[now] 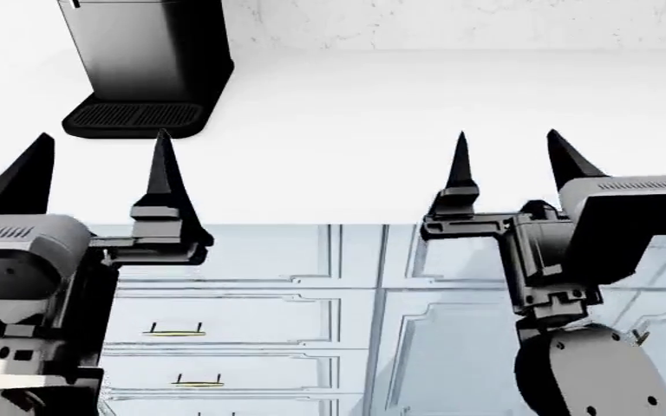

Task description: Pick the mug from the cabinet, place it under the coffee machine dispenser, and press the start button.

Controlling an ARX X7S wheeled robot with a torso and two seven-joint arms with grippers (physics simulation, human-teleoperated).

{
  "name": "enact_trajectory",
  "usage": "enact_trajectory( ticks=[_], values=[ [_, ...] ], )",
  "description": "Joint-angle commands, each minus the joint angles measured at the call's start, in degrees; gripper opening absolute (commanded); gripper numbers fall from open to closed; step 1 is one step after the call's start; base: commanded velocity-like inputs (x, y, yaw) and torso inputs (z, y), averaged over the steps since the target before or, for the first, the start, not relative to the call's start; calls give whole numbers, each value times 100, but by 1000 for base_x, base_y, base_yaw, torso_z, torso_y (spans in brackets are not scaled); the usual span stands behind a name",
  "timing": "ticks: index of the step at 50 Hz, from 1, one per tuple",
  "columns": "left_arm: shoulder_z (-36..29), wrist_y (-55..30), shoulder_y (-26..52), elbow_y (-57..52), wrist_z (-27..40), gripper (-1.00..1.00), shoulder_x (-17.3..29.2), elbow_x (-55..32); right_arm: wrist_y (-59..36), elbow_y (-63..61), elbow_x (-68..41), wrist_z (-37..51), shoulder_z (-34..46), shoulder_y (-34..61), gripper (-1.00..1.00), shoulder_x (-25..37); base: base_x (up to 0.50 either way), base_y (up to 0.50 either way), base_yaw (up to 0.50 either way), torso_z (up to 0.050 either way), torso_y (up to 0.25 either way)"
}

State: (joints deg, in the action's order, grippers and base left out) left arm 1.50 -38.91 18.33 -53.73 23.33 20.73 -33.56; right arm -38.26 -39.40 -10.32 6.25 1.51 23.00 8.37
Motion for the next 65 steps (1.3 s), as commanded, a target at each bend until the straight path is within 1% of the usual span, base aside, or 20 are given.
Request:
enact_trajectory(
  ticks=[1,3,7,12,14,16,18,22,35,42,55,60,65],
  values=[
    [359,-1525,2131,273,1001,100,648,-2397,-3474,-618,-1025,-115,-701,2838,100,188,0,0,0,0,0],
    [304,-1615,2456,424,984,100,695,-2437,-3913,-540,-1124,-130,-761,3356,100,239,0,0,0,0,0],
    [362,-1882,3106,683,1111,100,764,-2850,-4681,-275,-1279,-143,-919,4369,100,232,0,0,0,38,102],
    [323,-2048,3503,854,1182,100,796,-3059,-5112,-65,-1386,-83,-1061,5017,100,167,0,0,0,42,110],
    [372,-2120,3608,859,1306,100,778,-3246,-5169,240,-2009,368,-1307,5159,100,164,0,0,0,42,111],
    [423,-2172,3693,870,1399,100,773,-3427,-5166,441,-2573,806,-1354,5301,100,283,0,0,0,42,110],
    [564,-2248,3791,988,1615,100,735,-3828,-5157,583,-2918,1142,-1412,5427,100,343,0,320,0,42,110],
    [585,-2308,3934,997,1703,100,791,-3996,-5017,692,-2984,1311,-1243,5519,100,437,0,500,0,42,111],
    [520,-2293,4024,1045,1581,100,929,-3889,-4702,1017,-2956,1386,-815,5766,100,518,0,500,0,42,110],
    [483,-2250,4055,1089,1521,100,943,-3824,-4630,1189,-2956,1400,-731,5910,100,571,0,500,0,42,110],
    [432,-2222,4041,1083,1482,100,983,-3826,-4143,1760,-2701,1361,-381,6216,100,711,0,500,0,42,110],
    [408,-2215,4041,1074,1469,100,999,-3829,-3816,2361,-2486,1276,-99,6604,100,712,0,500,0,42,110],
    [417,-2206,4024,1046,1468,100,1025,-3878,-2997,3610,-1963,947,567,7487,100,770,0,500,0,42,110]
  ],
)
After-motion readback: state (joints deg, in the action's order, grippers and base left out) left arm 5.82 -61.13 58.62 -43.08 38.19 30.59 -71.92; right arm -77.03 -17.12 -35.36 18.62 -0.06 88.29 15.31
